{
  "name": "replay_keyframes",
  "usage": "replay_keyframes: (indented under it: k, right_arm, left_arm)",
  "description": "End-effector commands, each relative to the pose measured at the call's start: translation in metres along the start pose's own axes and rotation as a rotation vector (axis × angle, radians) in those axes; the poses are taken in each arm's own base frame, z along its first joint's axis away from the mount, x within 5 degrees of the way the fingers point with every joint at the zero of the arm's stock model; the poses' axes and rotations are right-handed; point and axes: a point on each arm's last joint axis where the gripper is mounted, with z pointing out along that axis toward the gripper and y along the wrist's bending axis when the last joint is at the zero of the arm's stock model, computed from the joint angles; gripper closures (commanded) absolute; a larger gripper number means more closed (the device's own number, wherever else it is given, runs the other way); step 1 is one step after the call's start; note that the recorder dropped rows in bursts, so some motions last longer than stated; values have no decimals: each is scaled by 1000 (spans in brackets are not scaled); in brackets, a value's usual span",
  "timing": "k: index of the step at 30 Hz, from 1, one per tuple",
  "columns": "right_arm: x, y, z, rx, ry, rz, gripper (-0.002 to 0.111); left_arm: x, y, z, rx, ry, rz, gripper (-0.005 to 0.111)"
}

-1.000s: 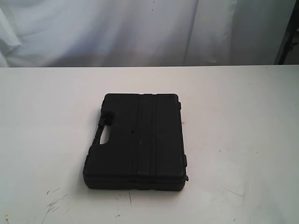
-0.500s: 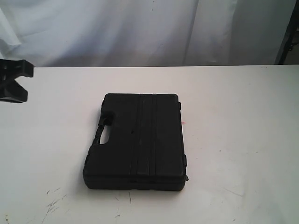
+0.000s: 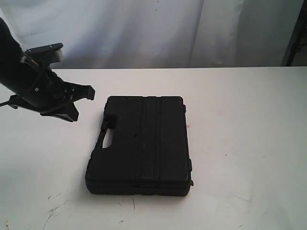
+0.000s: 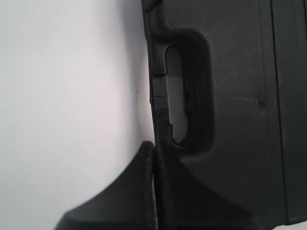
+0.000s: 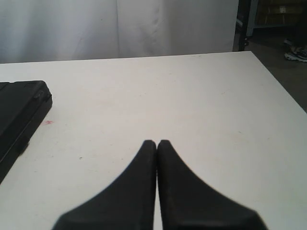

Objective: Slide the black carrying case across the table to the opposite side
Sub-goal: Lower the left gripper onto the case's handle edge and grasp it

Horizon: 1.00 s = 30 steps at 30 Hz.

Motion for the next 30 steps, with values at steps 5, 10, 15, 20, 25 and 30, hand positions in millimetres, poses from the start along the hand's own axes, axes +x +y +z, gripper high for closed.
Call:
replay_keyframes:
  k: [5,10,15,20,25,30]
  right_arm:
    - [1,-1,0,12,1,-12,108]
    - [1,-1,0,12,1,-12,108]
    - [1,-1,0,12,1,-12,108]
    - [1,-1,0,12,1,-12,108]
    - [1,-1,0,12,1,-12,108]
    - [1,-1,0,12,1,-12,108]
  left_arm:
    - [-17,-8,21,-9,26,-3,105]
    - [-21,-7,35,-16,54,-11,87]
    - [-21,-5,45,-19,63,-13,73]
    - [-23,-5,60,3,62,10,72]
    - [-21,-1,77,-5,89,31,72]
    - [-19,-1,93,22,116,78,72]
